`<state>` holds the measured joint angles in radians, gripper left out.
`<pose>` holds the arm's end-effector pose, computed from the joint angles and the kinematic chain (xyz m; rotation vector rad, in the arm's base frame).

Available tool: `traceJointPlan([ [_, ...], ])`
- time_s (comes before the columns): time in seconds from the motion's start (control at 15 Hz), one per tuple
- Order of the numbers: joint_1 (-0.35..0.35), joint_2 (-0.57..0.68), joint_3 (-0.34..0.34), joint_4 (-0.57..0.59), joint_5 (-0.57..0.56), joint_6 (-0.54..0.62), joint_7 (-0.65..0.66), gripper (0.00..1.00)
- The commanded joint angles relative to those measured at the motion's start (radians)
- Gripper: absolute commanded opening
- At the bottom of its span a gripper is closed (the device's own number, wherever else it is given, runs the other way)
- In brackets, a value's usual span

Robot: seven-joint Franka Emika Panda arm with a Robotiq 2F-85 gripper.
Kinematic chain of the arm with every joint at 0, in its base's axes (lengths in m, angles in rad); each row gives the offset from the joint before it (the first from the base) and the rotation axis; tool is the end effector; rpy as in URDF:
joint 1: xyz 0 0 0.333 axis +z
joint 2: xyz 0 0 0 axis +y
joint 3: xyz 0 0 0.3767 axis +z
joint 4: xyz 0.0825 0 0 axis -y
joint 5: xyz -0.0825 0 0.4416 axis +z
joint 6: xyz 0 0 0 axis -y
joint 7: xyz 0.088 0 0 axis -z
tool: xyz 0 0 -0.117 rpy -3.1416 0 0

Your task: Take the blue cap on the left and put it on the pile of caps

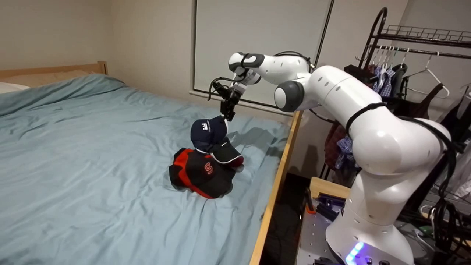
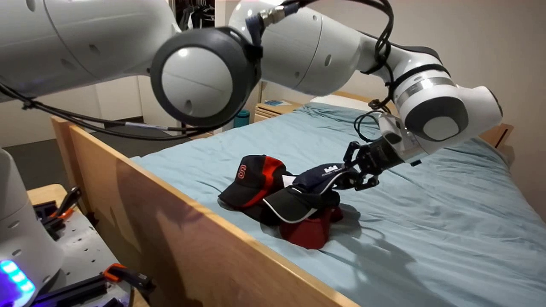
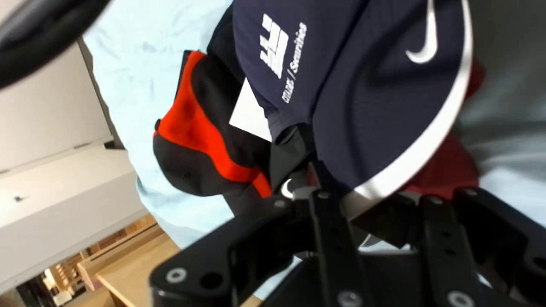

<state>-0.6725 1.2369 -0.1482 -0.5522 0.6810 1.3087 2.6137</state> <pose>0.6962 -0.5147 0.2404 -0.3040 -2.8849 -1.0787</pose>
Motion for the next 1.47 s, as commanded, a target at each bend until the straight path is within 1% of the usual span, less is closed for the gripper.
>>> traceJointPlan([
  [0.0,0.052,-0.128,-0.125,-0.240,0.092,0.052,0.000,0.05],
  [0.07,0.061,-0.136,-0.110,-0.252,0.067,0.010,-0.001,0.04],
  [0.13,0.070,-0.152,-0.104,-0.285,0.061,-0.015,-0.012,0.32],
  [0.2,0.077,-0.164,-0.087,-0.309,0.050,-0.086,-0.066,0.33],
  [0.27,0.100,-0.186,-0.093,-0.347,0.033,-0.123,-0.076,0.38],
  [0.47,0.161,-0.243,-0.090,-0.452,0.013,-0.251,-0.116,0.58],
  [0.6,0.199,-0.276,-0.092,-0.513,-0.015,-0.345,-0.130,0.70],
  [0.67,0.209,-0.286,-0.088,-0.525,-0.027,-0.389,-0.140,0.77],
  [0.8,0.232,-0.318,-0.080,-0.559,-0.066,-0.482,-0.213,0.90],
  [0.87,0.256,-0.336,-0.095,-0.554,-0.118,-0.504,-0.231,0.96],
  [0.93,0.277,-0.350,-0.103,-0.546,-0.177,-0.519,-0.254,0.99],
  [1.07,0.310,-0.376,-0.093,-0.501,-0.284,-0.561,-0.300,1.00],
  [1.2,0.353,-0.389,-0.081,-0.438,-0.362,-0.601,-0.305,1.00],
  [1.27,0.379,-0.387,-0.086,-0.395,-0.388,-0.624,-0.315,1.00],
  [1.4,0.431,-0.396,-0.070,-0.334,-0.445,-0.623,-0.301,1.00],
])
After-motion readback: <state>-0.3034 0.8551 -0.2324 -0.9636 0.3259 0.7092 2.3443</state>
